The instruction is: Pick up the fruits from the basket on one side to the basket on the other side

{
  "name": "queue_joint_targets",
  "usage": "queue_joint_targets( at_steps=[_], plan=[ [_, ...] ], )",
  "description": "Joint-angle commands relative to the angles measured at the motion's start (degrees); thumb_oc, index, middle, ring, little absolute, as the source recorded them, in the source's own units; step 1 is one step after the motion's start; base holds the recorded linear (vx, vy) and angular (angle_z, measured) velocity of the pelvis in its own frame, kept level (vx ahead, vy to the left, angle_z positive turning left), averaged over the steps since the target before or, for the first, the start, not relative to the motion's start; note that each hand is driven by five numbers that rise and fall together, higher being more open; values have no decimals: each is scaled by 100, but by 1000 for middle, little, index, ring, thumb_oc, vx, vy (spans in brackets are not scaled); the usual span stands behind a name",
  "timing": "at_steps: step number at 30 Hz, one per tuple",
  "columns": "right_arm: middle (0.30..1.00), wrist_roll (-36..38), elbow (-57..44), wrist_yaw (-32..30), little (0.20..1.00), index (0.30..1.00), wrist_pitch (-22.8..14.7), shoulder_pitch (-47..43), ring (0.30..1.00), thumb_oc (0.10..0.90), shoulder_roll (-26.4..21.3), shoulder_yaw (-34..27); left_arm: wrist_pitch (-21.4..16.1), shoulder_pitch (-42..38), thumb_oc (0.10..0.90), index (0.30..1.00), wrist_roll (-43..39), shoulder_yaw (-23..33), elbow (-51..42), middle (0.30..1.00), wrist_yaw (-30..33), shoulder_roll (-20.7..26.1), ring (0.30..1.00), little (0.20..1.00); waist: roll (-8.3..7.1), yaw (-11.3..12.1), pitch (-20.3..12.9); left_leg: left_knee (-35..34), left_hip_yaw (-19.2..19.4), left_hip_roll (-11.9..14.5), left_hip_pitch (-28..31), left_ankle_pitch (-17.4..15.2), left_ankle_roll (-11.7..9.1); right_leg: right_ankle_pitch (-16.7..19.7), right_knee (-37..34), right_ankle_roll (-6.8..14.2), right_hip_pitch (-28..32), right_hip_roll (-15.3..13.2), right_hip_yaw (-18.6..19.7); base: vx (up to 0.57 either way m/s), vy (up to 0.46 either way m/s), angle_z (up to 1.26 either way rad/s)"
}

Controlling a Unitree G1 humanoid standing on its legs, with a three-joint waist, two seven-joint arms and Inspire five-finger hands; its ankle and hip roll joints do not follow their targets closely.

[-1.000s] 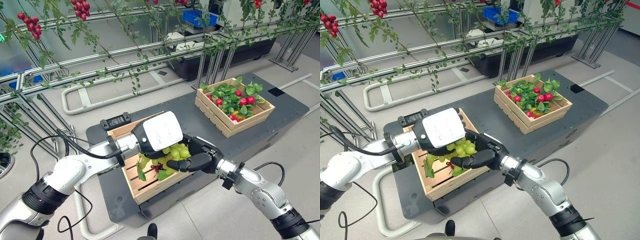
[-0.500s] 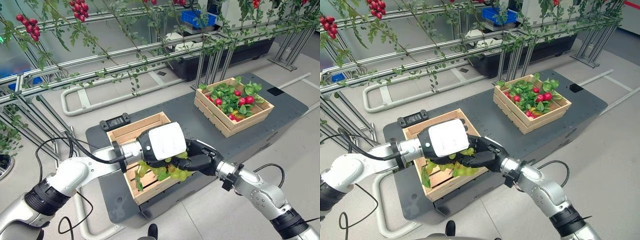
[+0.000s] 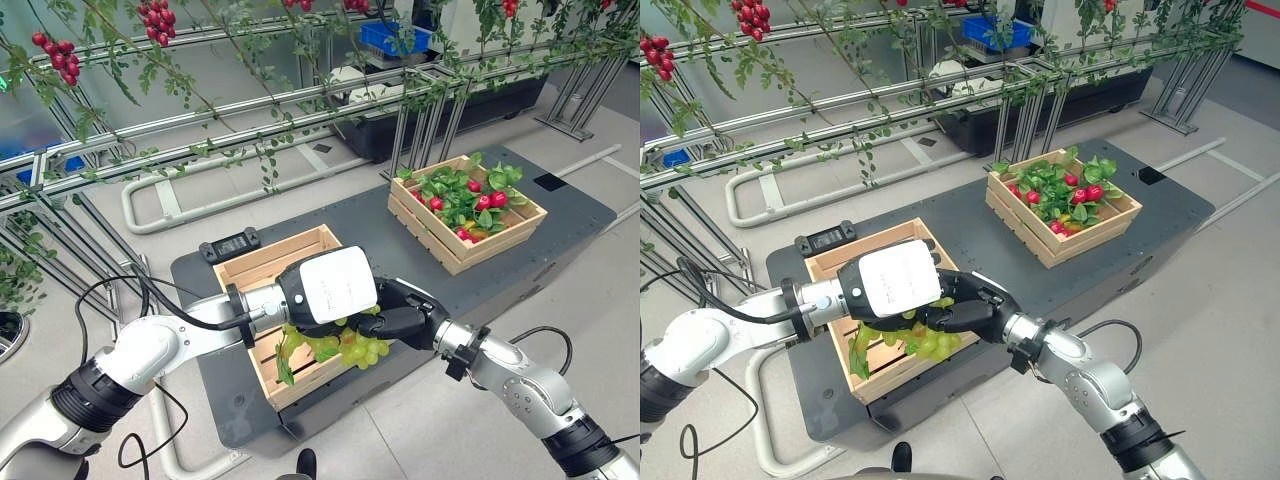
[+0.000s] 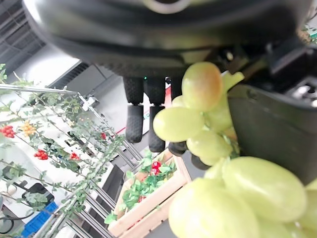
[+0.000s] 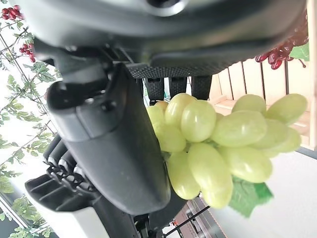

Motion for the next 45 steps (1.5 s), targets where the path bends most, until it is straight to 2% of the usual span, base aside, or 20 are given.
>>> queue_joint_targets(
  at_steps=[1, 10, 13, 19, 24, 27, 32, 44, 45],
  plan=[
    [900, 413, -503, 409, 900, 900, -515, -602, 900, 800, 294, 52, 924, -783, 400, 300, -146, 515, -13, 300, 624, -461, 300, 300, -140, 47, -417, 10, 121, -17, 616, -995, -184, 310, 8, 92, -283, -63, 87, 0, 0, 0],
    [900, 778, -457, 698, 900, 900, -360, -559, 900, 800, 279, -51, 992, -806, 400, 300, -176, 673, 16, 300, 609, -405, 300, 300, -153, 55, -458, 10, 114, -25, 624, -1004, -189, 312, 8, 99, -275, -76, 56, 0, 0, 0],
    [900, 1062, -420, 1029, 900, 900, -114, -513, 900, 800, 192, -170, 972, -763, 400, 300, -221, 765, 23, 300, 652, -308, 300, 300, -167, 53, -476, 10, 119, -19, 627, -1006, -189, 313, 8, 98, -274, -72, 48, 0, 0, 0],
    [900, 1324, -333, 1487, 900, 900, -30, -489, 900, 800, 26, -299, 998, -783, 400, 300, -303, 831, 31, 300, 699, -175, 300, 300, -202, 55, -490, 10, 119, -15, 634, -1005, -193, 310, 8, 95, -259, -63, 34, 0, 0, 0],
    [900, 1170, -285, 1526, 900, 900, -117, -472, 900, 800, -49, -429, 981, -741, 400, 300, -359, 952, 52, 300, 785, -130, 300, 300, -222, 53, -499, 10, 101, -16, 639, -1006, -187, 308, 8, 90, -255, -53, 49, 0, 0, 0],
    [900, 565, -204, 1436, 900, 900, -169, -430, 900, 800, -70, -457, 948, -712, 400, 300, -373, 1005, 33, 300, 825, -159, 300, 300, -224, 39, -509, 10, 113, -13, 641, -1005, -184, 311, 8, 88, -262, -51, 64, 0, 0, 0],
    [900, 200, -169, 1329, 900, 900, -5, -454, 900, 800, -53, -273, 992, -785, 400, 300, -340, 901, -35, 300, 806, -329, 300, 300, -221, 9, -485, 10, 114, -2, 641, -994, -183, 316, 8, 82, -266, -49, 90, 0, 0, 0],
    [900, 80, -4, 1091, 900, 900, 251, -600, 900, 800, 243, 196, 991, -829, 400, 300, -317, 711, -7, 300, 944, -648, 300, 300, -216, 39, -478, 10, 88, -12, 665, -1010, -182, 297, 8, 80, -232, -61, 108, 1, 1, 0],
    [714, 34, 35, 1072, 714, 714, 262, -593, 714, 676, 268, 230, 997, -827, 400, 300, -321, 718, -24, 300, 955, -675, 300, 300, -219, 41, -481, 10, 87, -15, 666, -1020, -176, 296, 8, 84, -234, -64, 108, 0, 0, 0]
  ],
)
